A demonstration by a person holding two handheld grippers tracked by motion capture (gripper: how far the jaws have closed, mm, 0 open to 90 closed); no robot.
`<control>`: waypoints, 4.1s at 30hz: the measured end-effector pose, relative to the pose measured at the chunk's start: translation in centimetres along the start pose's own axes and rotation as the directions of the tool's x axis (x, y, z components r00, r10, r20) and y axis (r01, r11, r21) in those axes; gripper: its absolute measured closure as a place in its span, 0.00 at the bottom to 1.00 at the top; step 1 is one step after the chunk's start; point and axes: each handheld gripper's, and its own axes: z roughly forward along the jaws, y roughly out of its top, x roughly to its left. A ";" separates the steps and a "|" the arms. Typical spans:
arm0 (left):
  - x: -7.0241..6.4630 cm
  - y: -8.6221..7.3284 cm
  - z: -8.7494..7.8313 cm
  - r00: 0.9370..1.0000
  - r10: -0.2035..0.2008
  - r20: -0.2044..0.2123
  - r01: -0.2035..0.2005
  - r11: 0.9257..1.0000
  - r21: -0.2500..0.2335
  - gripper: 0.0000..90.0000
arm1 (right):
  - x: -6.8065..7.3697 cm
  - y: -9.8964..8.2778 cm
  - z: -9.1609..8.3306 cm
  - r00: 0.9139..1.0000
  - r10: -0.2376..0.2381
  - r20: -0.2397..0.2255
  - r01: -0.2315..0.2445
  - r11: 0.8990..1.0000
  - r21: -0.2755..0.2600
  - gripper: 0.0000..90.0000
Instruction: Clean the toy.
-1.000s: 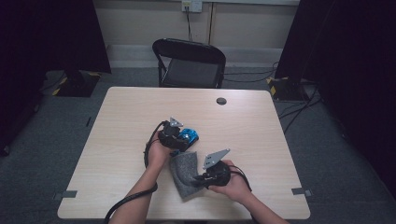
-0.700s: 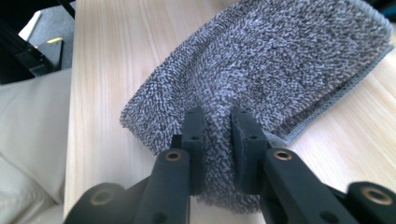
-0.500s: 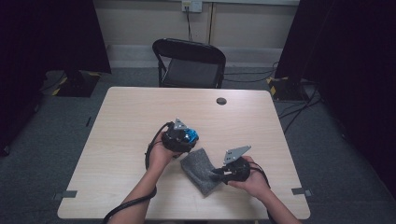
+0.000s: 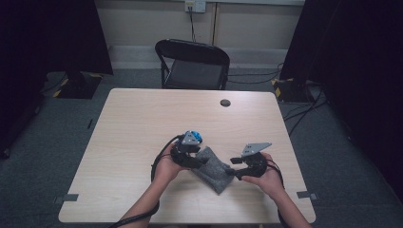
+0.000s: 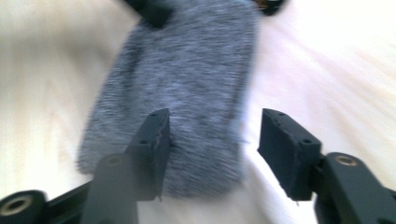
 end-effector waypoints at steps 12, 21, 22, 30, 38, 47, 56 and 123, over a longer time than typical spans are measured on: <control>-2.3 1.3 0.0 0.993 0.097 0.064 -0.091 0.992 -0.092 0.43 | -3.0 -2.7 -1.0 0.985 0.120 0.127 -0.120 0.993 -0.005 0.37; -2.9 -0.7 2.1 0.990 0.128 0.053 -0.132 0.989 0.066 0.38 | -3.5 -3.8 -0.3 0.976 0.080 0.204 -0.080 0.997 -0.011 0.32; -2.9 -1.0 2.2 0.990 0.134 0.051 -0.138 0.987 0.085 0.37 | -3.3 -3.9 -0.2 0.975 0.068 0.211 -0.068 0.998 -0.009 0.31; -2.9 -2.3 2.9 0.979 0.195 0.058 -0.200 0.973 0.116 0.35 | -3.1 -3.9 0.0 0.974 0.046 0.222 -0.046 0.999 -0.003 0.26; -3.4 -2.0 2.2 0.988 0.137 0.066 -0.146 0.975 0.167 0.75 | -3.1 -3.9 0.0 0.974 0.047 0.222 -0.047 0.999 -0.004 0.26; -2.8 -1.8 0.3 0.995 0.010 0.096 -0.027 0.984 0.178 0.80 | -3.1 -3.9 0.0 0.974 0.046 0.222 -0.046 0.999 -0.004 0.26; -1.0 -3.4 -5.4 0.998 -0.051 0.038 0.045 0.990 0.134 0.80 | -3.1 -3.9 0.1 0.975 0.046 0.216 -0.046 0.999 -0.004 0.26; 8.1 -10.8 -11.2 0.880 -0.326 -0.346 0.366 0.929 0.055 0.78 | 0.1 12.6 16.1 0.989 -0.149 -0.004 0.149 0.986 0.072 0.04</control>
